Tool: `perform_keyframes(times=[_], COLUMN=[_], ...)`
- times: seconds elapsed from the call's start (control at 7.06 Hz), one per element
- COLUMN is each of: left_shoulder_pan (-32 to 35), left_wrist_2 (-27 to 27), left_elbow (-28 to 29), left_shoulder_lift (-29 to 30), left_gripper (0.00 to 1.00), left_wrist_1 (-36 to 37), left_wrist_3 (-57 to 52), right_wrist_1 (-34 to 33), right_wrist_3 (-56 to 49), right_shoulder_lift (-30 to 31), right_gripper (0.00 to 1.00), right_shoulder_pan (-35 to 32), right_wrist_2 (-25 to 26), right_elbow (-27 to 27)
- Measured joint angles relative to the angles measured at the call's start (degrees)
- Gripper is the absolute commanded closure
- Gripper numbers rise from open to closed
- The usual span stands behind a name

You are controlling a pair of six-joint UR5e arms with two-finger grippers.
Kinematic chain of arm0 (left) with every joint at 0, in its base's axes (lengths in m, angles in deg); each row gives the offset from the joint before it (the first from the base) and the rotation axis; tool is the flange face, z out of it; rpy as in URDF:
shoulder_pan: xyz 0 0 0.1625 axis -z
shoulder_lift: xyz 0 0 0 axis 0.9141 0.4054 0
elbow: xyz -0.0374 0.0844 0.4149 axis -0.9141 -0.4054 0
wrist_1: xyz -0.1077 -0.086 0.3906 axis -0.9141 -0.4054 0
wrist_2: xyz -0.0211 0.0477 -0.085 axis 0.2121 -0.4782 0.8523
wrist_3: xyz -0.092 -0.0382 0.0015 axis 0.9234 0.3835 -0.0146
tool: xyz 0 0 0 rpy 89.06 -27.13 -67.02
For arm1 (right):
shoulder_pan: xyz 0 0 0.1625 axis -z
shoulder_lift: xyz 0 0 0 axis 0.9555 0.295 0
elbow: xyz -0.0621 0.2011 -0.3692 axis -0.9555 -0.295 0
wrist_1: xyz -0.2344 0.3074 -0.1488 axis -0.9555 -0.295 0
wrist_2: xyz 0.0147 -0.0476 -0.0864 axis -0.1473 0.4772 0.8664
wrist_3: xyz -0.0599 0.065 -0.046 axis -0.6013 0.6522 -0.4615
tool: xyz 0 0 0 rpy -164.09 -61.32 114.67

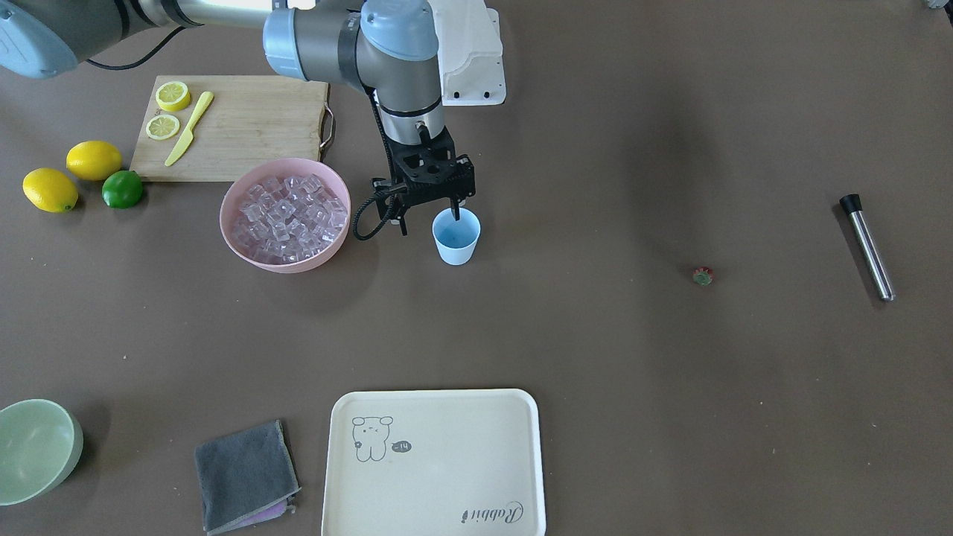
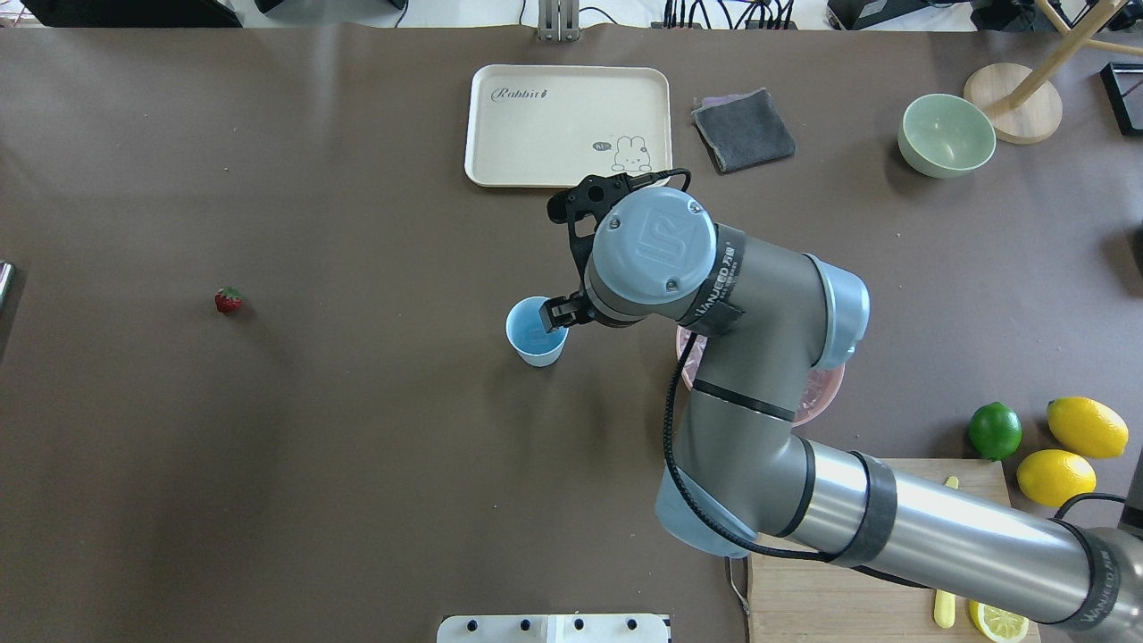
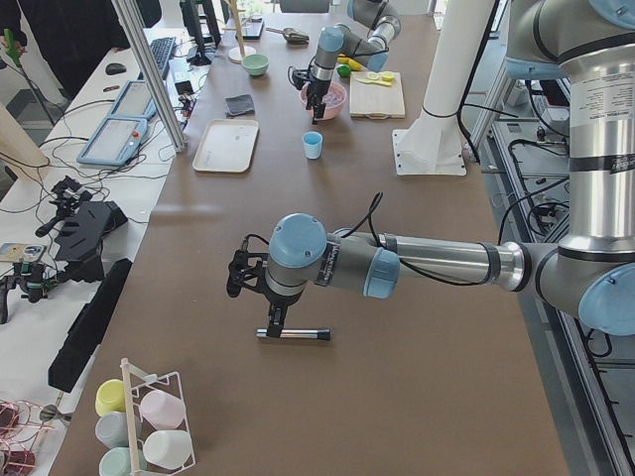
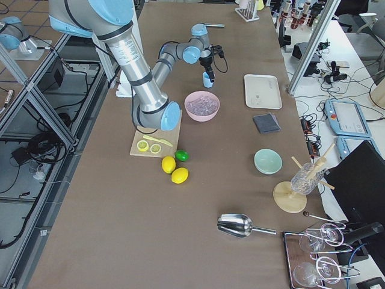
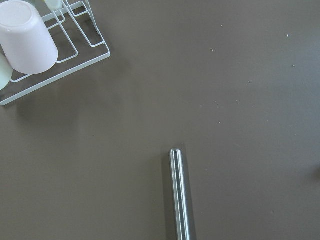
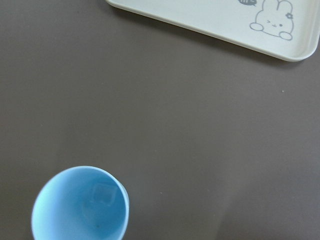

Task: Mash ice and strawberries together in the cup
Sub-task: 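Move the empty scoop back over the pink ice bowl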

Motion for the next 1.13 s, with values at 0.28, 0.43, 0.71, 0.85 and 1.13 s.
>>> perform_keyframes(times=[0.28, 0.43, 0.71, 0.85, 1.13], left_shoulder_pan=[0.1, 0.1, 0.1, 0.1, 0.1], left_wrist_2=[0.0, 0.0, 0.0, 0.0, 0.0], left_elbow=[-0.1, -0.1, -0.1, -0.2, -0.1], left_shoulder_lift=[-0.5, -0.5, -0.6, -0.6, -0.4], left_gripper=[0.01, 0.01, 0.01, 0.01, 0.01], left_wrist_1=[0.0, 0.0, 0.0, 0.0, 0.0], left_wrist_3=[0.0, 0.0, 0.0, 0.0, 0.0], right_wrist_1=[-1.1, -1.2, -1.1, -1.1, -1.2], right_wrist_3=[-2.6, -3.4, -3.9, -4.1, -4.4], right_shoulder_lift=[7.9, 11.5, 15.0, 15.3, 15.6], right_gripper=[0.0, 0.0, 0.01, 0.01, 0.03], right_shoulder_pan=[-1.3, -1.8, -1.7, -1.5, -1.3], right_wrist_2=[-0.2, 0.0, 0.9, 1.2, 1.4], right_elbow=[7.6, 10.1, 10.0, 9.5, 9.5])
